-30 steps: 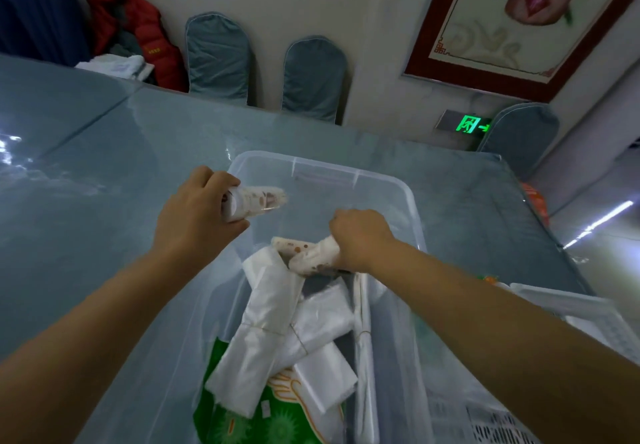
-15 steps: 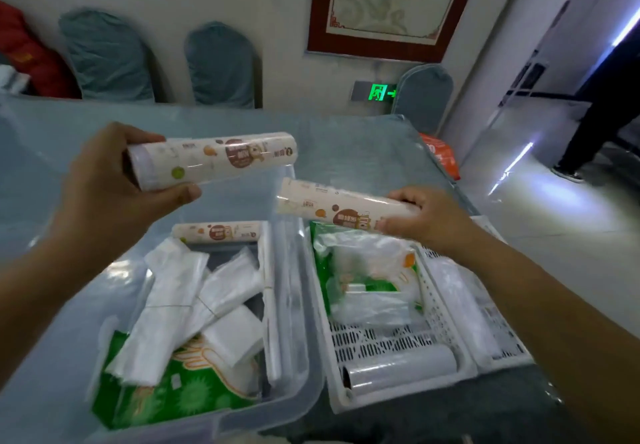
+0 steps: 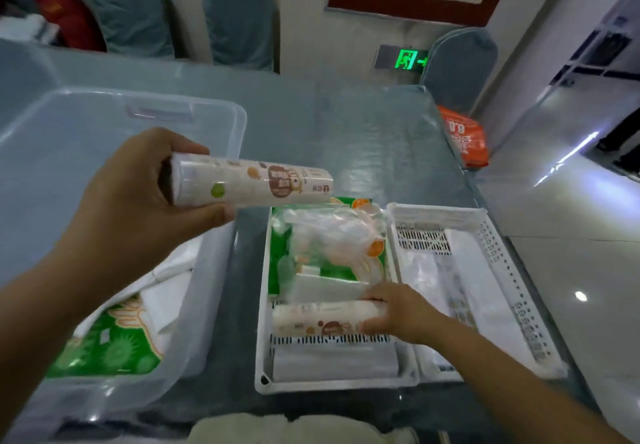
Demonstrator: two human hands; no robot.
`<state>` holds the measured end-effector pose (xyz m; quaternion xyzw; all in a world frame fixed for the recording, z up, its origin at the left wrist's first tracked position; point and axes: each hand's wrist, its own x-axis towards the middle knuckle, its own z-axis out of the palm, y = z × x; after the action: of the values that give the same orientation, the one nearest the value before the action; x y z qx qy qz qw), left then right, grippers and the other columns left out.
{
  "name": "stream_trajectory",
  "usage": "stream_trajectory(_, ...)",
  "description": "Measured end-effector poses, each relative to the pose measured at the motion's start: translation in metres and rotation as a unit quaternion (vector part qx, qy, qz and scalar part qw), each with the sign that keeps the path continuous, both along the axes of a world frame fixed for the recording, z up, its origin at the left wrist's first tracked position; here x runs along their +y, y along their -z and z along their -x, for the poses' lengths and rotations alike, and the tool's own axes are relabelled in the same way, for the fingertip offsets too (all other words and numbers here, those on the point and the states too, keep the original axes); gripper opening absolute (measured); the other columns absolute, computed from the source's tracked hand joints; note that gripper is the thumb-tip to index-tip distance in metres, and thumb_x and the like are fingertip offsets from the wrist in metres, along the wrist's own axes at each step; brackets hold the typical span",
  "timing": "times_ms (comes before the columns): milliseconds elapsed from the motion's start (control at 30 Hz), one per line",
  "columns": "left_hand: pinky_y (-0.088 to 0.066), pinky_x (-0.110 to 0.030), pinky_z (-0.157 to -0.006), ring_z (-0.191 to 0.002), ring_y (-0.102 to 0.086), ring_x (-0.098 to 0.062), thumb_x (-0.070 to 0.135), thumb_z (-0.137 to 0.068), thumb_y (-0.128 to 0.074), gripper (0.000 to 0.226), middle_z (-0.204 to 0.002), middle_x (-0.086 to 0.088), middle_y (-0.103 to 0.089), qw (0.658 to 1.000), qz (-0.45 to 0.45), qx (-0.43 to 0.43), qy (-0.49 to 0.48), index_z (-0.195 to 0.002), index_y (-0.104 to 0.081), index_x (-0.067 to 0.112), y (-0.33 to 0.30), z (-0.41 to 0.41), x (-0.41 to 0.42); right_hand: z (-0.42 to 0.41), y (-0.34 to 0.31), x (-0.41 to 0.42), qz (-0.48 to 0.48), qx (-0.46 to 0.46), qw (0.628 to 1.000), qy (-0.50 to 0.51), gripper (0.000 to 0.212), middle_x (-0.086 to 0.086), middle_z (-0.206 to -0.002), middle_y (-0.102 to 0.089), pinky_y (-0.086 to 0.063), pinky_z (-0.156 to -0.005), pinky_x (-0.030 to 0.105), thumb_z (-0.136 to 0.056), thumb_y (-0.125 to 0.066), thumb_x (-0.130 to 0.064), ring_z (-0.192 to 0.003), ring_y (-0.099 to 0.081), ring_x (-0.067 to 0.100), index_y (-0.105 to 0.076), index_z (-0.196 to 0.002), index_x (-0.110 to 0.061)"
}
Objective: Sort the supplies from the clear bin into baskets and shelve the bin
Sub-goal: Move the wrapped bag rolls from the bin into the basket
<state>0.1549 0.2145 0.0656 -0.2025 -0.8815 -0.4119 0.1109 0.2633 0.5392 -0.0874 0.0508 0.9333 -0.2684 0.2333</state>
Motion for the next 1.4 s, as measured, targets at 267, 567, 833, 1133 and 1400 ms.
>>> stream_trajectory(267,-0.042,-0.023,-0.053,-0.068,-0.056,-0.008,0.032,-0.057,-0.083,0.056,-0.089,0.013,-0.052,0.996,0.028,-0.028,-0.077,-0.098,-0.044,0.036,0.018,-0.033,0.048,0.003,0.044,0.007,-0.092,0.115,0.974,-0.173,0.037,-0.003,-0.1,-0.066,-0.045,-0.08,0.031,-0.074,-0.059,-0.054,-0.09,-0.06,0.017,-0.063,-0.099,-0.027)
stream_trajectory(567,-0.032,-0.008,-0.055,-0.069,-0.049,-0.007,0.024,-0.063,-0.082,0.06,-0.1,0.007,-0.044,0.983,0.158,-0.031,-0.086,-0.112,-0.048,0.022,0.035,-0.052,0.076,0.045,0.043,0.008,-0.116,0.272,0.941,-0.166,0.031,0.012,-0.101,-0.066,-0.044,-0.084,0.038,-0.08,-0.064,-0.027,-0.097,-0.057,0.031,-0.065,-0.103,-0.007)
stream_trajectory(833,-0.028,-0.009,-0.055,-0.072,-0.046,-0.014,0.009,-0.066,-0.079,0.055,-0.114,-0.009,-0.051,0.969,0.227,-0.026,-0.091,-0.113,-0.053,0.017,0.054,-0.067,0.08,0.048,0.05,0.004,-0.11,0.223,0.961,-0.124,0.011,0.005,-0.071,-0.063,-0.046,-0.074,0.035,-0.073,-0.06,-0.019,-0.075,-0.054,0.024,-0.063,-0.064,-0.013)
stream_trajectory(1133,-0.048,-0.012,-0.054,-0.084,-0.058,-0.006,0.008,-0.064,-0.079,0.056,-0.104,0.01,-0.048,0.973,0.008,-0.231,-0.028,-0.092,-0.045,0.043,0.137,-0.059,0.092,0.06,-0.001,0.073,-0.01,0.296,0.939,0.176,0.015,-0.001,-0.06,-0.054,-0.034,-0.051,0.025,-0.067,-0.061,-0.015,-0.057,-0.047,0.019,-0.047,-0.063,-0.016)
stream_trajectory(1400,-0.055,-0.019,-0.058,-0.079,-0.065,-0.01,0.007,-0.065,-0.075,0.048,-0.098,0.0,-0.061,0.924,-0.007,-0.373,0.086,-0.095,-0.053,0.038,0.196,-0.031,0.113,0.046,-0.009,0.092,0.014,0.326,0.918,0.227,0.01,-0.004,-0.062,-0.054,-0.037,-0.053,0.031,-0.071,-0.061,-0.014,-0.059,-0.048,0.018,-0.052,-0.067,-0.017)
